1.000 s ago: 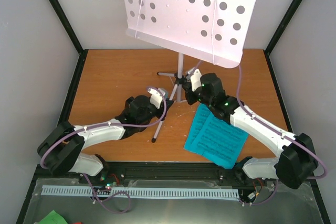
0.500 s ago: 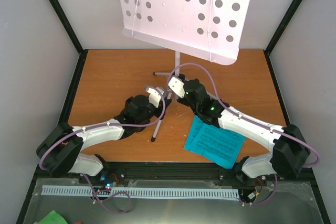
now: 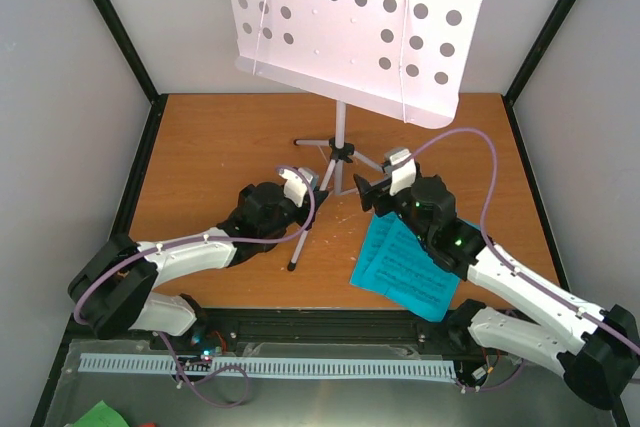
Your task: Pack up the instrument practice props
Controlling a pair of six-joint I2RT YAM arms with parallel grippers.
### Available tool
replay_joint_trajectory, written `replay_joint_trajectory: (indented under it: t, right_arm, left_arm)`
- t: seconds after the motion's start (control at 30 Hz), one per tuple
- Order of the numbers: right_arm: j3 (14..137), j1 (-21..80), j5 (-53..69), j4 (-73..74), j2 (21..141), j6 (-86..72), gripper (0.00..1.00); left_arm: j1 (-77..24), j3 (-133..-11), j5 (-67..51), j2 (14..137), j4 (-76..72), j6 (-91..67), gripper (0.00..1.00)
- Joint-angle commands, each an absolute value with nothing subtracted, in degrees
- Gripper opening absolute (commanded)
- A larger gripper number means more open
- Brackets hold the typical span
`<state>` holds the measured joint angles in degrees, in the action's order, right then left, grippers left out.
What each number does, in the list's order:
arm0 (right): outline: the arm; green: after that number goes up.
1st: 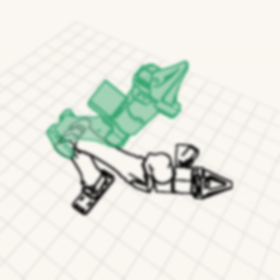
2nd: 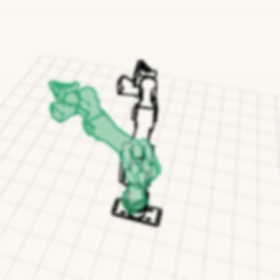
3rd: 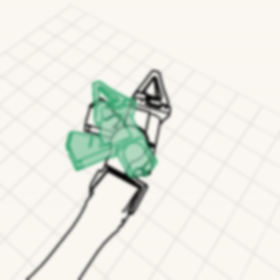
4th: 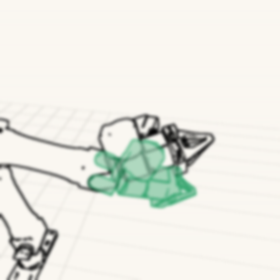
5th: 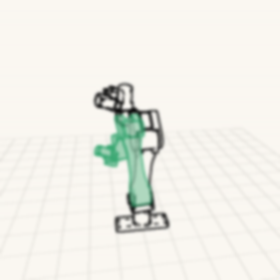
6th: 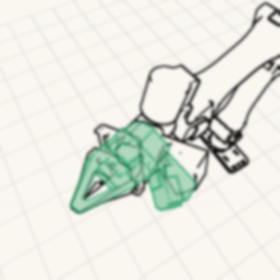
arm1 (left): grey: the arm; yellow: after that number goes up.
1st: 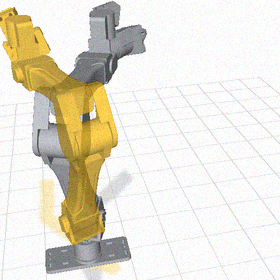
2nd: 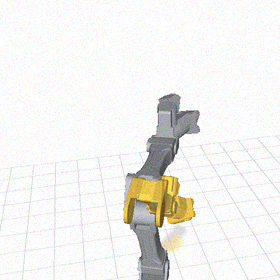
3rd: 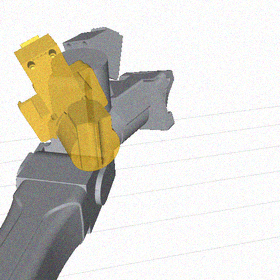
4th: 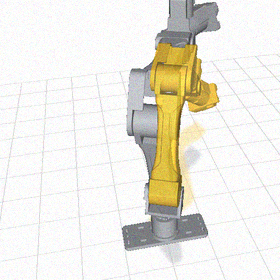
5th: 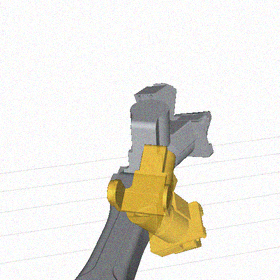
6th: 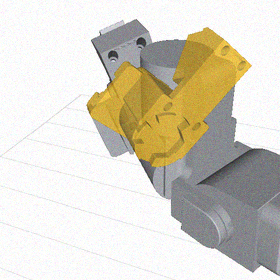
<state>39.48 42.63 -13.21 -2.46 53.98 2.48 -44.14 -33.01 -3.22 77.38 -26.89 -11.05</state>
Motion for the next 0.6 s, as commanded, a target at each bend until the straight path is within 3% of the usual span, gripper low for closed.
replay_joint_trajectory:
  t: [0.0, 0.4, 0.57]
  right_arm:
    - [37.5, 39.9, -5.8, -7.3, 53.6, -23.2, 0.92]
    - [39.0, 39.3, -1.2, -9.8, 59.6, -62.5, 0.91]
    - [41.2, 39.3, 2.1, -12.8, 63.9, -64.8, 0.91]
  left_arm:
    - [-45.0, -32.2, -6.1, 76.7, -27.0, -9.0, 0.04]
    - [-45.0, -32.1, -6.4, 75.6, -26.8, -9.2, 0.03]
    - [-45.0, -32.0, -6.4, 75.2, -26.7, -9.2, 0.03]
